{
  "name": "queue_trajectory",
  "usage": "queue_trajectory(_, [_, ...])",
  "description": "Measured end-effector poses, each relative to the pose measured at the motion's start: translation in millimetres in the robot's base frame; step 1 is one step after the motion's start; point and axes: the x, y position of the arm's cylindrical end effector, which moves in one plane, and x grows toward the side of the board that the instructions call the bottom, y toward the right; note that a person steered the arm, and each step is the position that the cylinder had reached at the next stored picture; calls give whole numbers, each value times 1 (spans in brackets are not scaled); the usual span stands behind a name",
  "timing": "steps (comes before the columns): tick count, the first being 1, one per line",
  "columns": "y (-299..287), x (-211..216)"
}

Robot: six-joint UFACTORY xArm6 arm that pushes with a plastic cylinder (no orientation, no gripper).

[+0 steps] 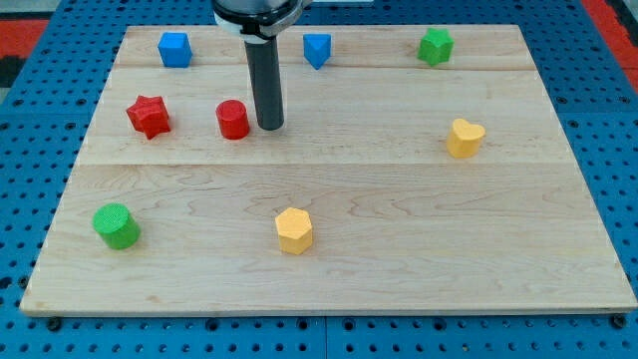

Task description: Move the green star to the bottom right of the blue triangle

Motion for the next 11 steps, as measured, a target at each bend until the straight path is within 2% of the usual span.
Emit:
queue_trajectory(1, [-66, 0])
queue_trajectory(2, [-100, 0])
queue_trajectory(5, [-66, 0])
queue_trajectory(10, [-60, 1])
queue_trajectory(11, [-41, -1])
